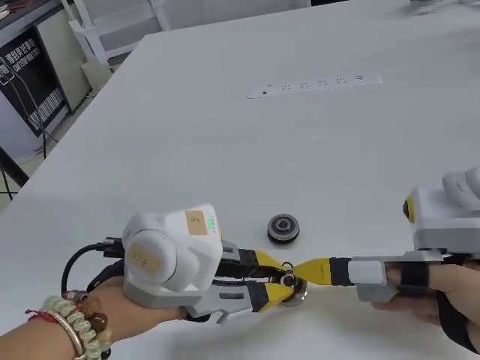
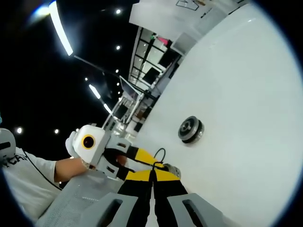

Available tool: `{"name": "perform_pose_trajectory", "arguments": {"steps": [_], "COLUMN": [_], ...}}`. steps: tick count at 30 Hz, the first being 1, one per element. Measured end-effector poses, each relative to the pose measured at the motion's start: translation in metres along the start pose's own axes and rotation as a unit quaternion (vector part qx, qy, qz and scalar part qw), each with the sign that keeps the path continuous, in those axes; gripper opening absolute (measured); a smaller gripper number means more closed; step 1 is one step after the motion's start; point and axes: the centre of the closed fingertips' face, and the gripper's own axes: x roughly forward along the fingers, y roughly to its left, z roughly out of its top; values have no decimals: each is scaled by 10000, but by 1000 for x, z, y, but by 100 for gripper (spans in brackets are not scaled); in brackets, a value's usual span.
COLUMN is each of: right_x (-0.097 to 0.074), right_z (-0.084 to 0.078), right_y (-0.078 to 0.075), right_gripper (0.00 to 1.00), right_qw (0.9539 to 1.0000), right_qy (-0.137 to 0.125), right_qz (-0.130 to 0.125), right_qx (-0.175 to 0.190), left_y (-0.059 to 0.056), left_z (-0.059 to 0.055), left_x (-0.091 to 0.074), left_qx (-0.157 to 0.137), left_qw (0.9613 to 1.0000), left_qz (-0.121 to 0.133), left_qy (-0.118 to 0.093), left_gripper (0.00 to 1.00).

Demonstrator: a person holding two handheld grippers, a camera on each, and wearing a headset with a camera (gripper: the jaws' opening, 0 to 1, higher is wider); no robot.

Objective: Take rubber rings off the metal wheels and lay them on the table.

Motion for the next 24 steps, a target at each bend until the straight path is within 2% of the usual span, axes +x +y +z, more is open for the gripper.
{"name": "perform_pose_trajectory", "arguments": {"steps": [1, 3, 6, 7, 9, 13, 16, 21, 24], "right_x": [-2, -3, -4, -5, -8, -17, -23, -33, -41], "right_z": [-2, -1, -1, -1, -2, -3, -2, 0, 0], "right_y": [-4, -3, -3, -4, -5, -4, 0, 6, 7], "right_gripper": [0, 0, 0, 0, 0, 0, 0, 0, 0], "right_qw": [9999, 9999, 9999, 9998, 9998, 9996, 9996, 9992, 9987], "right_qy": [63, 39, 34, 39, 25, -13, -55, -169, -223], "right_qz": [-106, -89, -137, -181, -218, -280, -291, -357, -450], "right_qx": [-63, -40, -83, -80, -41, 12, 13, 1, 36], "left_y": [0, 0, -1, -4, -6, -8, -10, -19, -24], "left_z": [0, 1, 4, 6, 12, 27, 34, 48, 52], "left_x": [0, 0, -1, -3, -7, -17, -23, -32, -39], "left_qx": [-29, -78, 10, 53, 80, 114, 31, 86, 16], "left_qw": [10000, 9999, 9999, 9999, 9999, 9999, 9999, 9995, 9996], "left_qz": [3, 4, 21, -45, -70, -80, -61, -164, -188], "left_qy": [15, 76, 126, 148, 105, -81, -140, -254, -221], "left_gripper": [14, 14, 13, 12, 12, 18, 21, 29, 41]}}
